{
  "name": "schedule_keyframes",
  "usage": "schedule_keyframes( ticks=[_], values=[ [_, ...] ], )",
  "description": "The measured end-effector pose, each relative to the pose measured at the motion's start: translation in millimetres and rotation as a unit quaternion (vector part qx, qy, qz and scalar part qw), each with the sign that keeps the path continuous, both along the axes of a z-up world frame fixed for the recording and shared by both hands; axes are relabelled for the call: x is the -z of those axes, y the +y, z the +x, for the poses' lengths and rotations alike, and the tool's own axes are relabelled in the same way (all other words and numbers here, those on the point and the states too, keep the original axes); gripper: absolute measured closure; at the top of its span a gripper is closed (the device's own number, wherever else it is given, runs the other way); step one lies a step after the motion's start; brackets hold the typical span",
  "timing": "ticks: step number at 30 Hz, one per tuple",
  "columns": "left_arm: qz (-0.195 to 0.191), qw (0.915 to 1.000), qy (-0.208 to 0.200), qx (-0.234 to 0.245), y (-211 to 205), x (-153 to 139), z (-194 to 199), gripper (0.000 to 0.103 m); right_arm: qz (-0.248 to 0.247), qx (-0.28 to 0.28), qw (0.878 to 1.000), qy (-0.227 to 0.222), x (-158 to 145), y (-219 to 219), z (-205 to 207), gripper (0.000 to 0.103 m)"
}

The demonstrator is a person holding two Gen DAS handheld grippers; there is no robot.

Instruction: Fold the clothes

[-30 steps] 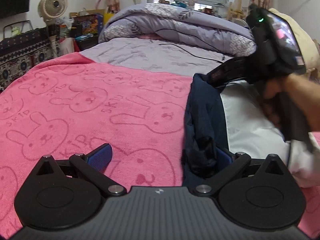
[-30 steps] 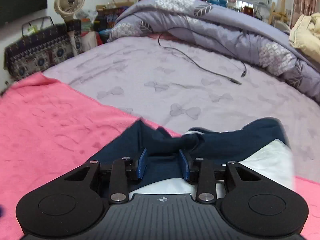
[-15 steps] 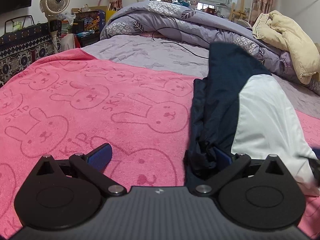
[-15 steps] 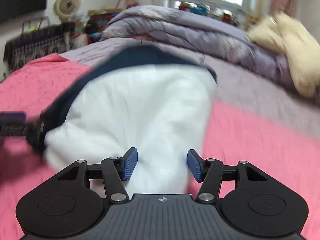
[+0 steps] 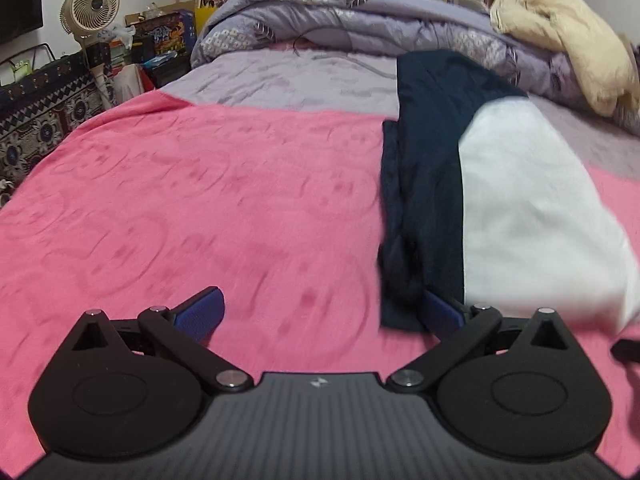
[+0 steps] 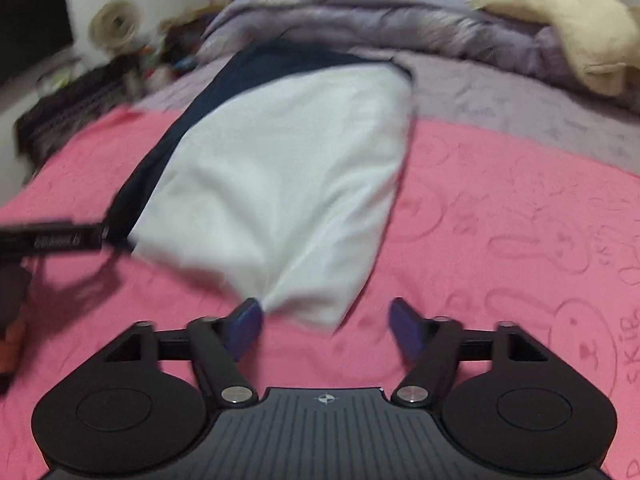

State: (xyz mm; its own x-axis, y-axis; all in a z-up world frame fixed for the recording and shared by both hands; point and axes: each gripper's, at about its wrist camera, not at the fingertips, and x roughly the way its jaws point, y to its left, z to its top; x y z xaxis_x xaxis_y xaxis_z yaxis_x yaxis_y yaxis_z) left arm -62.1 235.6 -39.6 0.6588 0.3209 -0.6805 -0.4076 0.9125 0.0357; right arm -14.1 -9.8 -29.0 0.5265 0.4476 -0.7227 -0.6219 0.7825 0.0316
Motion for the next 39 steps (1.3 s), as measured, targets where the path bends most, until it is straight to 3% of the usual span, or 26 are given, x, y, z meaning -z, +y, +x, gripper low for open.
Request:
schedule_keyframes(
  ticks=[5, 8, 14, 19, 23, 33, 39],
  values=[
    [0.049, 0.9981, 0.024, 0.028, -30, -8, -35, 0.0, 0.035, 0.005, 0.999, 0.0, 2, -35, -35, 0.016],
    [0.07, 0.9952, 0.032, 0.06, -54, -16, -47, 0.0, 0.029, -0.004, 0.999, -0.025, 2, -48, -57, 0.014],
    [0.135, 0.9829, 0.07, 0.104, -105, -40, -36, 0.0, 0.046, 0.008, 0.999, 0.002, -25, -56, -63, 0.008],
    [0.103, 0.986, 0.065, 0.114, -119, -59, -25, 0.0, 0.083, 0.026, 0.996, -0.009, -54, -55, -58, 0.005],
    [0.068, 0.9896, 0.048, 0.117, -120, -73, -23, 0.0, 0.084, 0.01, 0.996, -0.029, -68, -54, -59, 0.0],
    [0.041, 0.9937, 0.048, 0.093, -114, -73, -16, 0.0, 0.077, 0.024, 0.997, -0.023, -68, -55, -47, 0.0],
    [0.053, 0.9939, 0.06, 0.075, -112, -65, -13, 0.0, 0.063, 0.023, 0.998, -0.02, -64, -51, -45, 0.0]
  ],
)
